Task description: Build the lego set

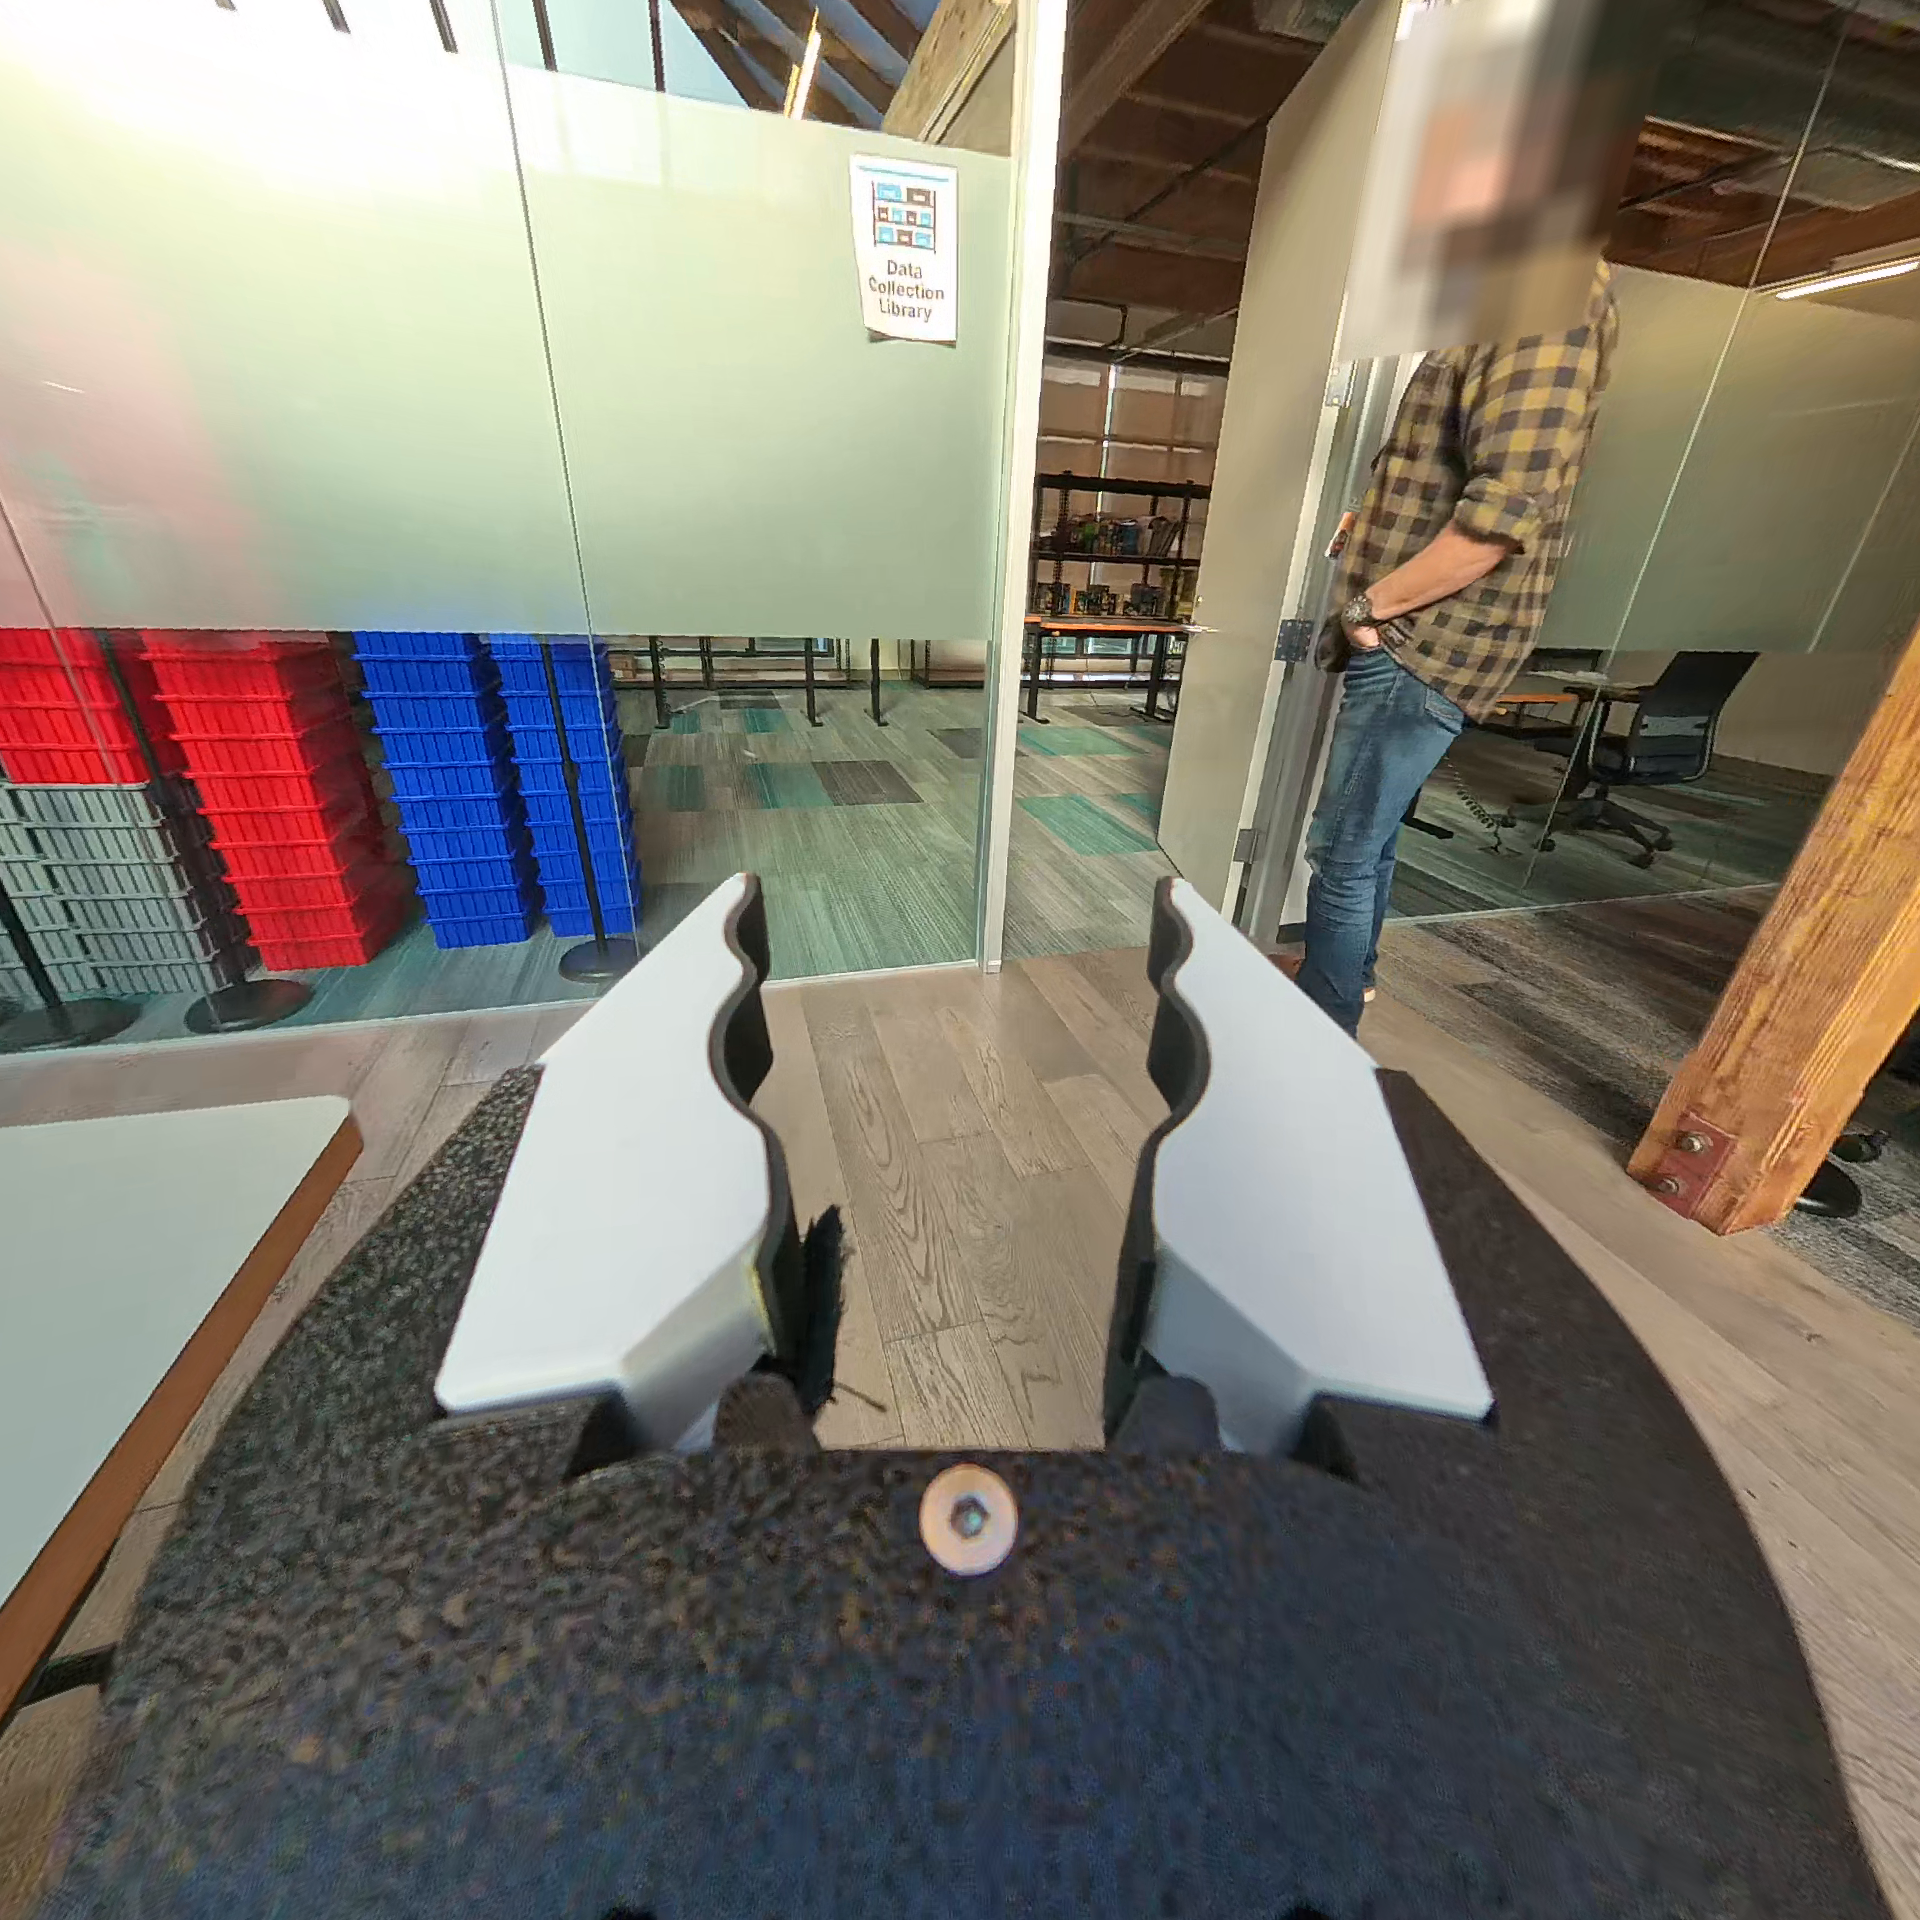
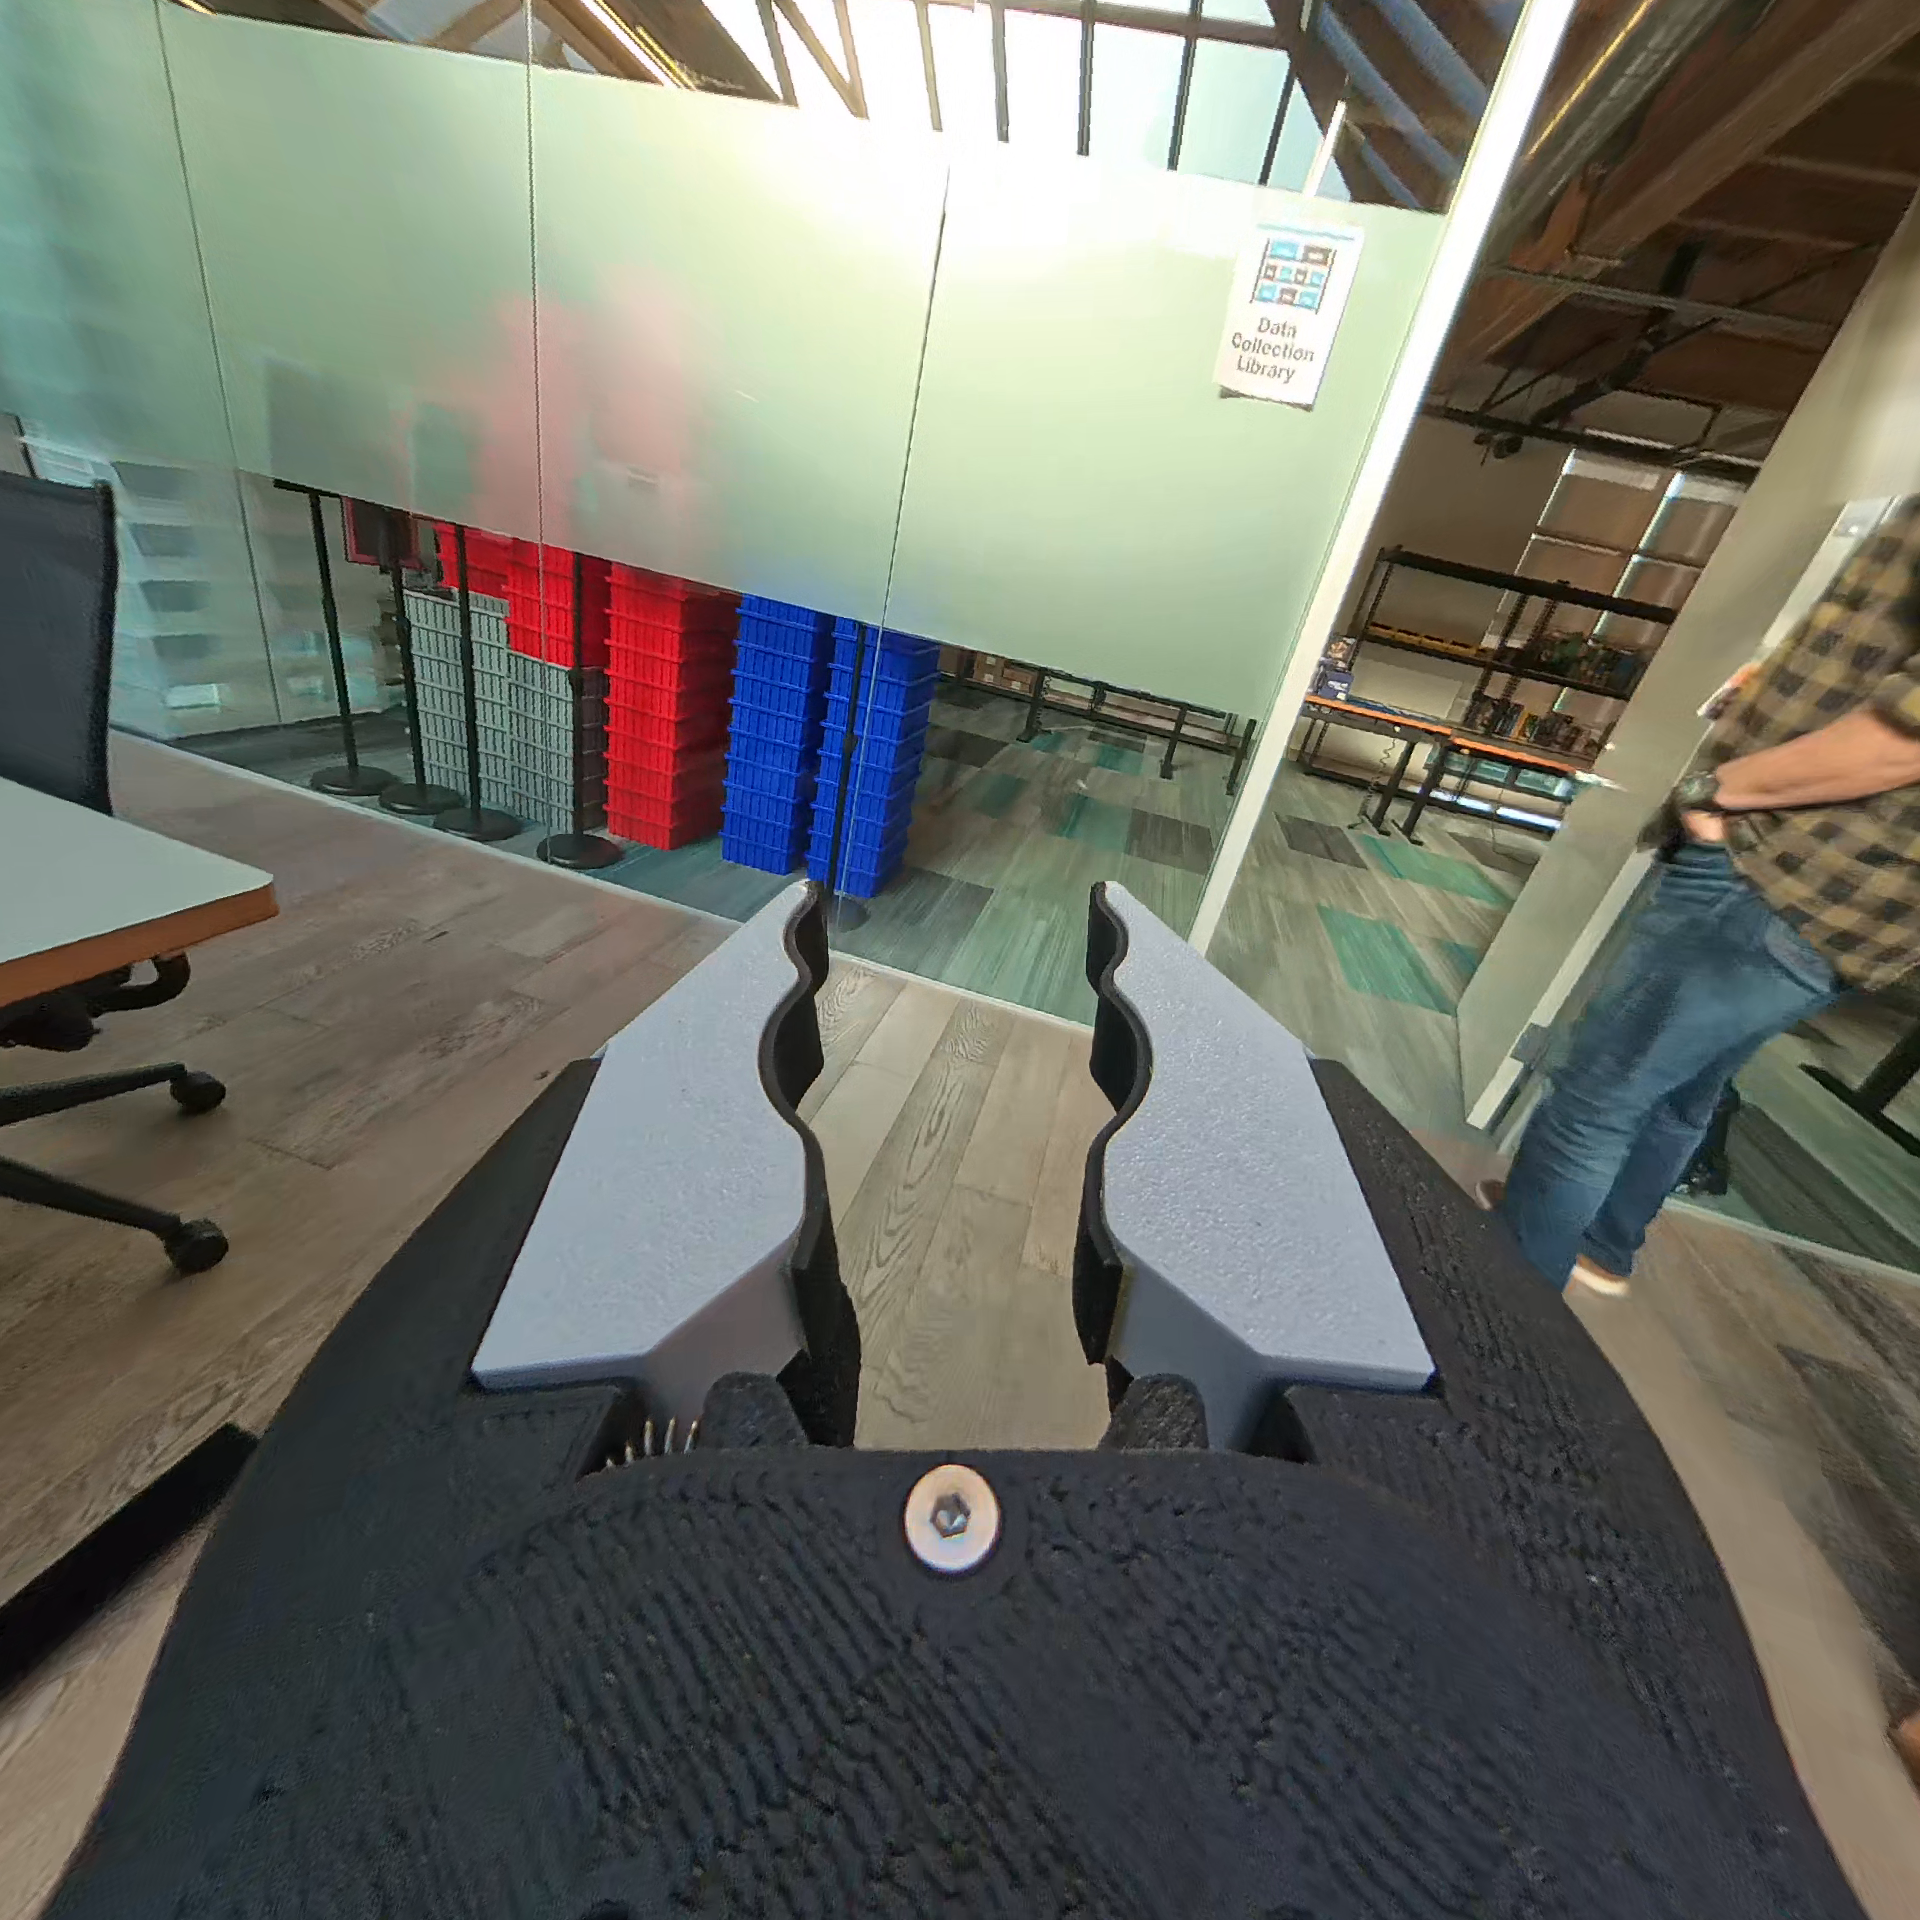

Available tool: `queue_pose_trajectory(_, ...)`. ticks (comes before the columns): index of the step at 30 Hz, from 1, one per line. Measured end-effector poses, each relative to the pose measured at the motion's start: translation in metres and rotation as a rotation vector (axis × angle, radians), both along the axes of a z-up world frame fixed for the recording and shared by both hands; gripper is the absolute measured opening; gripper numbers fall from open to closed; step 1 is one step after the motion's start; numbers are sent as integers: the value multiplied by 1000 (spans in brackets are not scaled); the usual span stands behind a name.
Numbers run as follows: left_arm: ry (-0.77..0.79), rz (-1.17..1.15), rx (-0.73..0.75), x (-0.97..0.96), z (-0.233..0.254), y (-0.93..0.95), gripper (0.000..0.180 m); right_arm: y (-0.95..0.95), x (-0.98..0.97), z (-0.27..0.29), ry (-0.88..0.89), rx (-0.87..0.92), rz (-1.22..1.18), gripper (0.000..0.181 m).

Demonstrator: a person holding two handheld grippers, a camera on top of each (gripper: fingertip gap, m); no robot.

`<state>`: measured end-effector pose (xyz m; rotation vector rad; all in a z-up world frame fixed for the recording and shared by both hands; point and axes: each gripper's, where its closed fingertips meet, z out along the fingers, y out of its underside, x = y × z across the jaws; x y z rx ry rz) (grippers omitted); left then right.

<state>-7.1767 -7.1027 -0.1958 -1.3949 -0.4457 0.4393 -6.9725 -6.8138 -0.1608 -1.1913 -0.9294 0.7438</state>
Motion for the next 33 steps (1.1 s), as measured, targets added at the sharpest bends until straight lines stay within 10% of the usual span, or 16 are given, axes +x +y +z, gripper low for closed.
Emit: queue_pose_trajectory(33, 48, -432, -43, -551, -2, 973, 68, 858, -469, -24, -80, -14, -391, 46)
